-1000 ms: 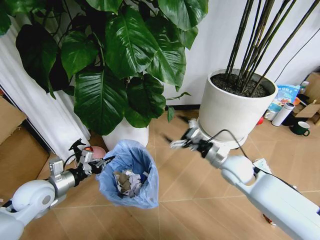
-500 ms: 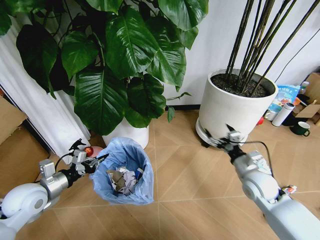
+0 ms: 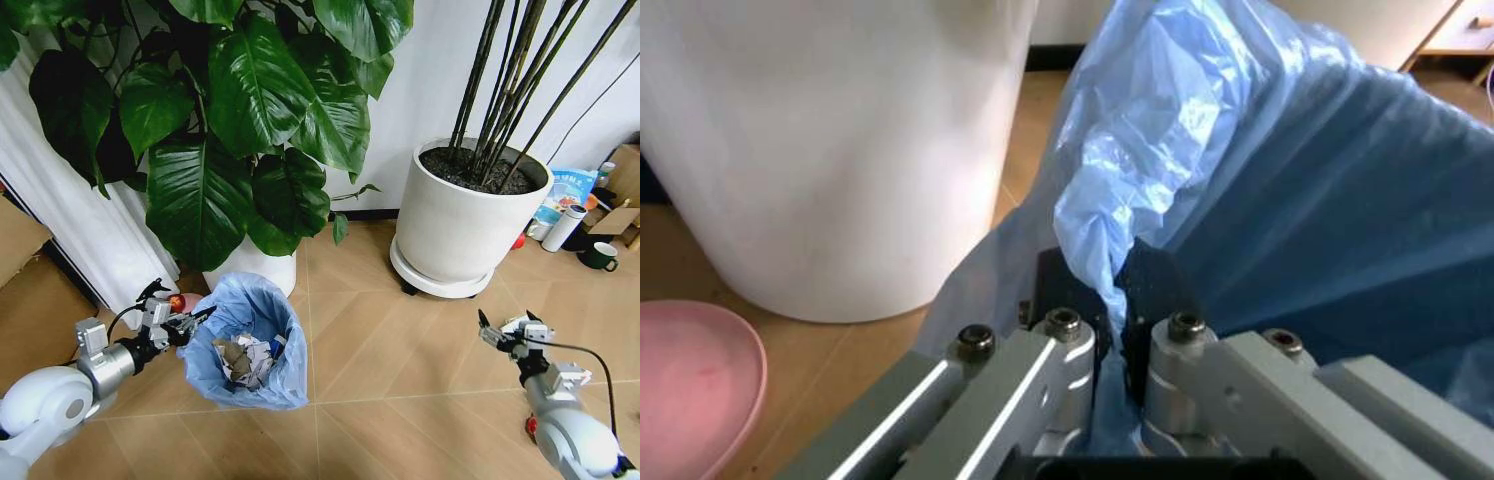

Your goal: Pick up the trash bin and place the garbage on the floor into it.

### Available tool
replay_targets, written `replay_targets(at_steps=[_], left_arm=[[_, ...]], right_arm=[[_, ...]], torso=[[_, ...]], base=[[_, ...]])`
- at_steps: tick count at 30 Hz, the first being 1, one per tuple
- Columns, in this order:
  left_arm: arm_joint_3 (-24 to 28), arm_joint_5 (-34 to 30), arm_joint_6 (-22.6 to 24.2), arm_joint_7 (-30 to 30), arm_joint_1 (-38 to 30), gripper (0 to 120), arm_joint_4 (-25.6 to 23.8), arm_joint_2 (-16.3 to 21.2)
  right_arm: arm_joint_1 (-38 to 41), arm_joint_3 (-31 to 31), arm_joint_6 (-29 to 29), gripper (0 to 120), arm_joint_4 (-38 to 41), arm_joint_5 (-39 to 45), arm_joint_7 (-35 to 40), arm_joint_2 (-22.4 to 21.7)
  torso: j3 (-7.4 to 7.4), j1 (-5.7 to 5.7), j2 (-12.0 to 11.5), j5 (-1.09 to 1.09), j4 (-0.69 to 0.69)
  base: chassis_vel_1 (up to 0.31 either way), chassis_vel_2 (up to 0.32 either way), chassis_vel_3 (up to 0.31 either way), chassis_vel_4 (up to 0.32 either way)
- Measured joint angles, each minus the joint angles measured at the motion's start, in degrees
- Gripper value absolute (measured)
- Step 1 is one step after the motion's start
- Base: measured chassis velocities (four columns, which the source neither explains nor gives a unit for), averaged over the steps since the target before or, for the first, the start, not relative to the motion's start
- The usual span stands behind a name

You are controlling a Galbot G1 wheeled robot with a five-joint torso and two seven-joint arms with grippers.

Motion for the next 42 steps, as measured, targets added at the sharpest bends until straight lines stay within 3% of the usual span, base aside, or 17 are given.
replay_targets(at_steps=[42], left_arm=[[-1.0, 1.2, -0.3, 0.2, 1.2, 0, -0.9, -1.8]], right_arm=[[-1.7, 0.1, 3.9, 100, -0.9, -0.6, -2.8, 2.6]], torso=[[0.00, 0.01, 0.0, 0.01, -0.01]], base=[[-0.021, -0.024, 0.023, 0.024]])
